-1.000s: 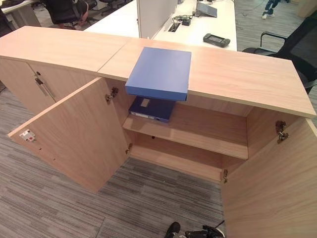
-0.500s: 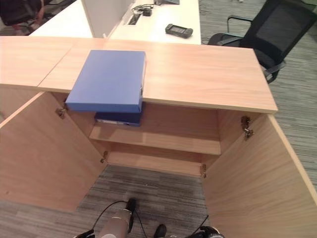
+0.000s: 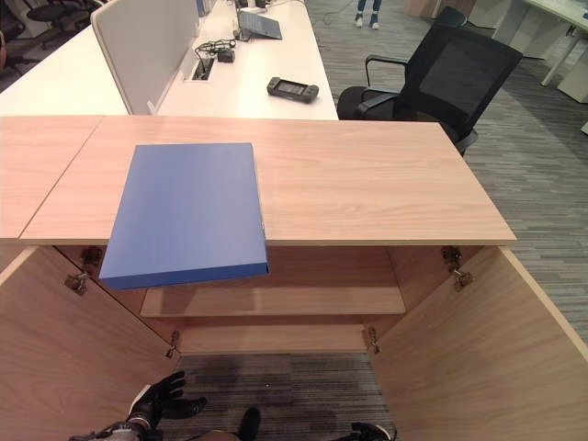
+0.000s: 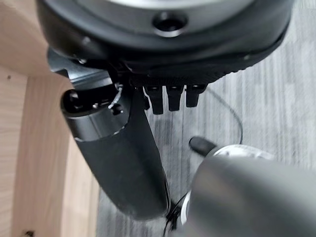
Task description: Put the empty folder in the office cabinet
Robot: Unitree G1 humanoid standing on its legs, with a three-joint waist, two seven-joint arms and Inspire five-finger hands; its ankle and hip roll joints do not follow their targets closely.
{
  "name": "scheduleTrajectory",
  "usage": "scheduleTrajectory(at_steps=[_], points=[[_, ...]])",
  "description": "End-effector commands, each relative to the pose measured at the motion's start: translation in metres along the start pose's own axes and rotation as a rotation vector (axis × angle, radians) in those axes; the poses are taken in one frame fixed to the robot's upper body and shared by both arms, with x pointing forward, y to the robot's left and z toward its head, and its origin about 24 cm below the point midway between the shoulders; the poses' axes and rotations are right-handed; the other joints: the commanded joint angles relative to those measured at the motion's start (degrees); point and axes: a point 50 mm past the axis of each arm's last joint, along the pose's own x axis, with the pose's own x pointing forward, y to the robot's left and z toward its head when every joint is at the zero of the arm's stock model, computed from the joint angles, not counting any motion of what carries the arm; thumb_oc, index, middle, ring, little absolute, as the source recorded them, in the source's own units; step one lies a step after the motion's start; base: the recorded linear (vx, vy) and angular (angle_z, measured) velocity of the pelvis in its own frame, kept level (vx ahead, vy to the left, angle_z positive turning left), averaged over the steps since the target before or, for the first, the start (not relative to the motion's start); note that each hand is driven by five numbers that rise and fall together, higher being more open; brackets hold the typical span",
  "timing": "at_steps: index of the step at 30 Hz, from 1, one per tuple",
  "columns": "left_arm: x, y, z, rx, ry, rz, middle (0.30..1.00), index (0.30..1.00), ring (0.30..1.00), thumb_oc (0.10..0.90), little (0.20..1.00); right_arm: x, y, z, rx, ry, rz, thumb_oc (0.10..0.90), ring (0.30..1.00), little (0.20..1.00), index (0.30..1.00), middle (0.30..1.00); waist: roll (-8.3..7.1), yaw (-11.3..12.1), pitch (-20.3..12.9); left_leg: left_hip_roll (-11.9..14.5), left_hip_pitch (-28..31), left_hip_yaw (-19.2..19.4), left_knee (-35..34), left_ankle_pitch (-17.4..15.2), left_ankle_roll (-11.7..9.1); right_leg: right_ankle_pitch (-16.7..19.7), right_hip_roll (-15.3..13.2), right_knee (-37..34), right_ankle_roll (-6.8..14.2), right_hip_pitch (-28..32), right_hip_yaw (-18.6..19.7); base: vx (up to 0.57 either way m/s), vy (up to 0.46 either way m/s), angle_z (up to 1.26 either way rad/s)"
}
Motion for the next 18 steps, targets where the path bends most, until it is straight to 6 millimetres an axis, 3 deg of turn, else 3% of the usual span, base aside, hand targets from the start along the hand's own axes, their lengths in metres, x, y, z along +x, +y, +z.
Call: scheduleTrajectory(at_steps=[1,7,13,16,18], points=[[-0.006,-0.003,-0.006,-0.073,-0.013,-0.024,0.900,0.900,0.900,0.800,0.900,-0.002,-0.022,-0.007,-0.009,0.031,-0.058,0.800,0.900,0.900,0.900,0.900,0.47,1.30,-2.17,2.11,0.33,-0.97,-0.42,-3.99,0.44,3.44,0.03,1.39,-0.01,-4.36,-1.01,0.03,0.038,-0.01],[-0.008,-0.003,-0.007,-0.079,-0.018,-0.004,0.900,0.900,0.900,0.800,0.900,-0.001,-0.017,-0.001,-0.013,0.010,-0.053,0.800,0.900,0.900,0.900,0.900,-0.02,1.85,-2.58,1.75,1.03,-1.26,-0.42,-4.57,0.81,3.67,-0.14,0.37,0.34,-3.23,-1.46,0.01,0.008,0.00],[-0.010,-0.007,-0.016,-0.091,0.034,0.002,0.900,0.900,0.900,0.800,0.900,-0.002,-0.016,-0.007,-0.016,0.030,-0.048,0.800,0.900,0.900,0.900,0.900,-0.27,2.39,-2.47,1.96,0.57,-2.52,-0.42,-4.12,0.49,3.37,0.44,-0.11,0.01,-2.76,-2.72,-0.02,-0.042,0.12],[-0.014,-0.011,-0.010,-0.241,-0.004,-0.024,0.900,0.900,0.900,0.800,0.900,-0.003,-0.021,-0.012,-0.033,0.049,-0.057,0.800,0.900,0.900,0.900,0.900,0.10,2.83,-2.12,2.48,-0.47,-4.00,-0.42,-3.32,0.02,3.16,1.10,-0.20,-0.55,-3.09,-3.84,-0.06,-0.064,0.20],[-0.025,-0.003,-0.004,-0.395,-0.071,-0.019,0.900,0.900,0.900,0.800,0.900,-0.004,-0.027,-0.019,-0.055,0.077,-0.069,0.800,0.900,0.900,0.900,0.900,0.31,3.85,-1.38,2.92,-1.40,-5.68,-0.42,-2.41,-0.44,2.65,1.92,0.08,-1.07,-3.31,-5.25,-0.10,-0.116,0.35]])
